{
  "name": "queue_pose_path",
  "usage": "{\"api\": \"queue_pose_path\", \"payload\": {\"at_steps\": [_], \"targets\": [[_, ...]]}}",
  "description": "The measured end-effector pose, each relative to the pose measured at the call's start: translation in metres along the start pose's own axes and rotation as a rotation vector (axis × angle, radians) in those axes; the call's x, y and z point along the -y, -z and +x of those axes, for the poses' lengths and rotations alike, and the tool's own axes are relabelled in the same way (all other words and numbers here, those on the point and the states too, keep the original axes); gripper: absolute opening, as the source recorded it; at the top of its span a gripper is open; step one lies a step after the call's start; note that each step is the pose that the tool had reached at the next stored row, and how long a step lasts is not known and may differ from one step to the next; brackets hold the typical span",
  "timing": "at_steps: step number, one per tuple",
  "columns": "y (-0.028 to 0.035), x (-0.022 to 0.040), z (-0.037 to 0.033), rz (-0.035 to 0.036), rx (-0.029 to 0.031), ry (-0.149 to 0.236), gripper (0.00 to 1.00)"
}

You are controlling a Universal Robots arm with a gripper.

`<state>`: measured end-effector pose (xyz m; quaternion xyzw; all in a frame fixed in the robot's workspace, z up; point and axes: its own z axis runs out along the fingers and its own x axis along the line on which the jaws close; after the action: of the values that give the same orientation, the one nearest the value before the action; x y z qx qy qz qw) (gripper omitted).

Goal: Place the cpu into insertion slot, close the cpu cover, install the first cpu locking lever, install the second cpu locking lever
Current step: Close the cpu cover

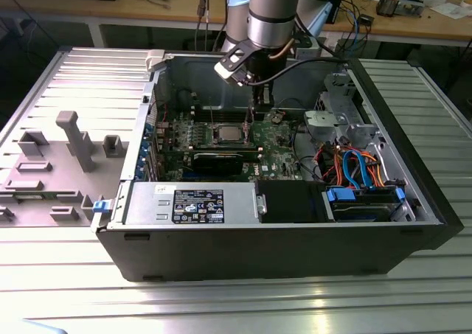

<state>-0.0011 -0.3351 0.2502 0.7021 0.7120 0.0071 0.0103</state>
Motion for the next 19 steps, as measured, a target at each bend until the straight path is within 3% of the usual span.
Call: {"api": "queue_pose_path", "payload": {"at_steps": [10,19], "targets": [[-0.0002,0.0076,0.0001,0.0,0.0,0.0,0.11],[-0.0003,0.0099,0.0001,0.0,0.0,0.0,0.11]]}}
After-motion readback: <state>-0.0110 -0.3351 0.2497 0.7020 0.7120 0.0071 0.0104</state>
